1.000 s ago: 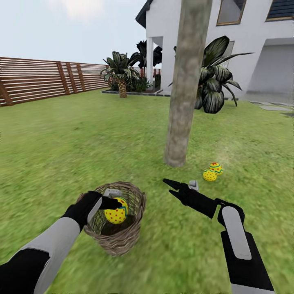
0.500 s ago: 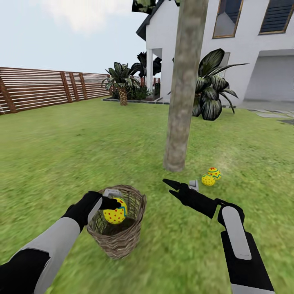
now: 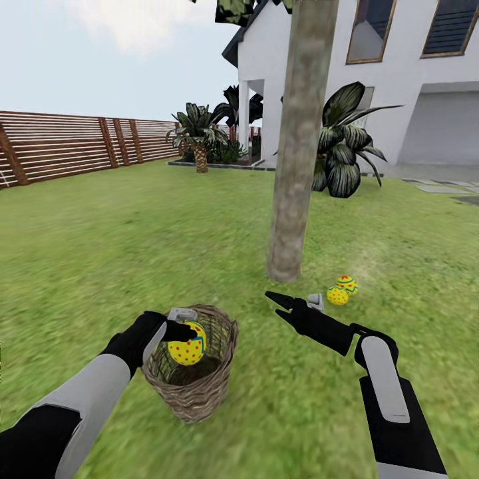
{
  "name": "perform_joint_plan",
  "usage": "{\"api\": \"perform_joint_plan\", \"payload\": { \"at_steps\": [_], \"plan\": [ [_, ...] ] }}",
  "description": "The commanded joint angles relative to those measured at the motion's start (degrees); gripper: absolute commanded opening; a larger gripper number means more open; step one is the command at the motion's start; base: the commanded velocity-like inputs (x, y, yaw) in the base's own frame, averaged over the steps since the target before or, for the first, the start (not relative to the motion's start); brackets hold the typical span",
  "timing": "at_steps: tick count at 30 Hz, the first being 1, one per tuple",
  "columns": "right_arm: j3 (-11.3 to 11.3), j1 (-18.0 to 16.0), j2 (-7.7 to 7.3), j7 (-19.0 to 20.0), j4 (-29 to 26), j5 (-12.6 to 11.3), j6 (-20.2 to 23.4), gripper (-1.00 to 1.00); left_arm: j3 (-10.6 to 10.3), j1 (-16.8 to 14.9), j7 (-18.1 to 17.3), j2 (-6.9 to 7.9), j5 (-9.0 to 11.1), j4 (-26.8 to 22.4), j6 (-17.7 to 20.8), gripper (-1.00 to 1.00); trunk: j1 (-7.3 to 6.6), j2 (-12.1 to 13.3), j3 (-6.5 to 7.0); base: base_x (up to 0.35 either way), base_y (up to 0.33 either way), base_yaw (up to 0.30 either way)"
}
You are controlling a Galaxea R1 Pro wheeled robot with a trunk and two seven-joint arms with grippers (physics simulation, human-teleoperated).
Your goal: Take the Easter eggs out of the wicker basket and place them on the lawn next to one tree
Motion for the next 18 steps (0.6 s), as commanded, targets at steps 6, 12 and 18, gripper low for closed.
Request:
{"api": "perform_joint_plan", "payload": {
  "at_steps": [6, 12, 18],
  "plan": [
    [-0.1, -0.1, 0.07, 0.6, 0.0, 0.6, 0.3, 1.0, -0.4, -0.1, 0.1, 0.12, 0.5, -0.1, 0.3, -1.0, -1.34, 2.4, 1.03, -0.097, -0.023, 0.0],
    [-0.1, -0.1, 0.07, 0.6, 0.0, 0.7, 0.3, 1.0, -0.4, 0.0, 2.3, 0.05, 0.5, -0.2, 0.5, -1.0, -2.66, 4.8, 2.1, -0.008, -0.002, 0.0],
    [-0.2, -0.1, 0.07, 0.6, 0.0, 0.7, 0.3, 1.0, -0.5, 0.2, 2.8, 0.04, 0.6, -3.7, 1.7, -1.0, -3.98, 7.2, 3.18, 0.0, 0.0, 0.0]
  ]
}}
